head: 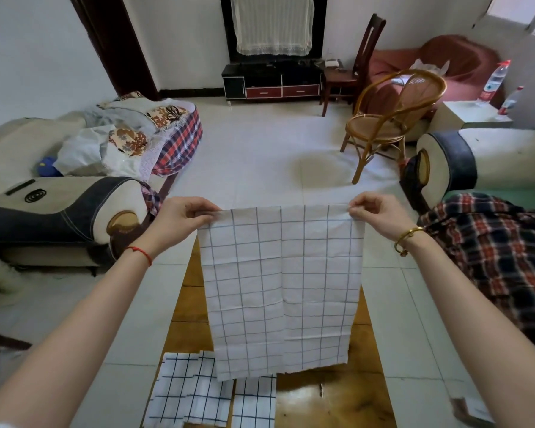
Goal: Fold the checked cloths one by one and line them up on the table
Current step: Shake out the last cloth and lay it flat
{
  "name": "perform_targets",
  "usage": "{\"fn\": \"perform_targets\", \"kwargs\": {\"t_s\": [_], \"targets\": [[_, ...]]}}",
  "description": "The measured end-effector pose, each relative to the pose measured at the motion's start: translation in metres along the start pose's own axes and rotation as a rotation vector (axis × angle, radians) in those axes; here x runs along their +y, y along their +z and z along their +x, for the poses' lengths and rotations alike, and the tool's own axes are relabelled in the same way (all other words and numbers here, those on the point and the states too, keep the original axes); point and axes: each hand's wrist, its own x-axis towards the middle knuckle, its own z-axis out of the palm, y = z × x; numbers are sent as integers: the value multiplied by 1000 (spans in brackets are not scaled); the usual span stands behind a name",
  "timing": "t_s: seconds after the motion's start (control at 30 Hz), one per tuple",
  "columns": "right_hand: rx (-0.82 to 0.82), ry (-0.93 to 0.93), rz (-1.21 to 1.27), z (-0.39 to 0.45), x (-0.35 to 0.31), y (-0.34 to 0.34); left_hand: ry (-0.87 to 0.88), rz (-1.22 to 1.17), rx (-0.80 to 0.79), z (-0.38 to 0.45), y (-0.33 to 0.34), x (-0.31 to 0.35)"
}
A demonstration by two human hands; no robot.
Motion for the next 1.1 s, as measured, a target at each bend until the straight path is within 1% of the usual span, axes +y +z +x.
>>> {"fn": "perform_targets", "kwargs": {"t_s": [0.23, 0.37, 0.5, 0.67, 0.8, 1.0, 1.1], "targets": [[57, 152, -93, 38, 62, 44, -100, 39, -33, 43, 40, -62], [81, 243, -168, 57, 95, 68, -177, 14, -36, 63, 61, -98], [115, 331, -205, 68, 113, 90, -220, -7, -40, 77, 78, -126], [127, 366, -284, 77, 129, 112, -271, 13, -62, 85, 95, -151], [127, 421, -253, 83, 141, 126, -309, -2, -68, 87, 104, -165], [112, 435, -244, 81, 147, 135, -337, -1, -85, 81, 114, -180], [121, 422, -256, 77, 149, 136, -338, 2, -66, 75, 118, -182]]}}
